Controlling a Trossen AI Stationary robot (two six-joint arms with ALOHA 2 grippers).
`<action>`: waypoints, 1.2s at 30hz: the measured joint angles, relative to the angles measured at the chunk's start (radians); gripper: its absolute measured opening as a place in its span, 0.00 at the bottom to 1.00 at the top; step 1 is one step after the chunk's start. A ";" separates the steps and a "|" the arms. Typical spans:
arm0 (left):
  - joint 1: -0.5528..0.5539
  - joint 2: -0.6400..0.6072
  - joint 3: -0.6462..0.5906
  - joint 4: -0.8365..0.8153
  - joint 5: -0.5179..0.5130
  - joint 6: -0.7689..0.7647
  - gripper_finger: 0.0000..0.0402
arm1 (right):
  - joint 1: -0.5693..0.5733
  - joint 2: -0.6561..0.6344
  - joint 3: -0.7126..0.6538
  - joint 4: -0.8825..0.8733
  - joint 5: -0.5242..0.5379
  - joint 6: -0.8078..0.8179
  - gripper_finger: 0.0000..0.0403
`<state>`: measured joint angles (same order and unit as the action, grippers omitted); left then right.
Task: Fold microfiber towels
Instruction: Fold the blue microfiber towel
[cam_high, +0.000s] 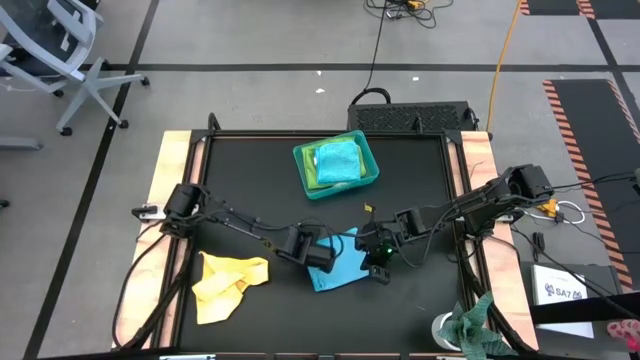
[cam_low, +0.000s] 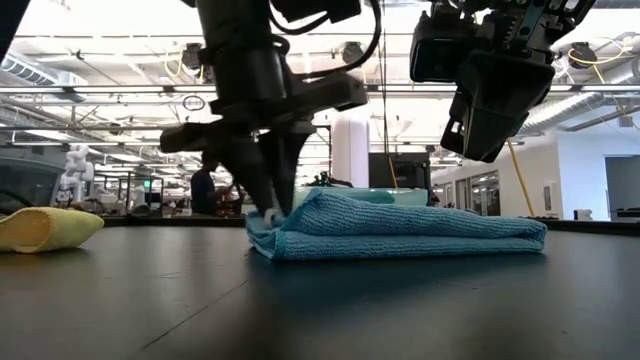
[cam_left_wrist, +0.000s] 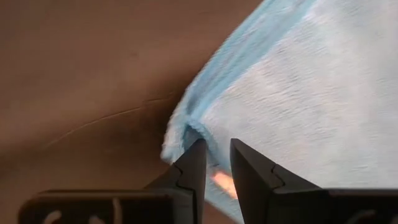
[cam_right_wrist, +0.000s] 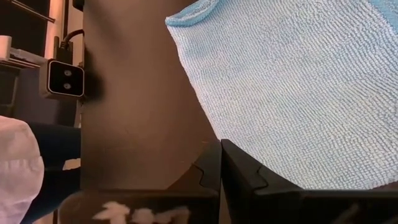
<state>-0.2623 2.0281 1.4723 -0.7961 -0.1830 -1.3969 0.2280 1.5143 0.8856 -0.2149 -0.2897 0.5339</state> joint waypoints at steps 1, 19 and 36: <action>0.003 0.000 0.000 0.018 0.000 0.000 0.18 | 0.000 0.000 0.000 0.000 0.000 0.000 0.00; 0.021 0.011 0.000 0.045 -0.005 0.060 0.15 | 0.000 0.000 0.000 -0.001 0.000 0.000 0.00; -0.025 -0.013 0.003 -0.058 -0.029 -0.001 0.02 | -0.002 0.000 -0.032 0.017 0.026 -0.025 0.00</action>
<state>-0.2874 2.0148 1.4757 -0.8542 -0.2118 -1.3979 0.2259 1.5139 0.8532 -0.1980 -0.2642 0.5091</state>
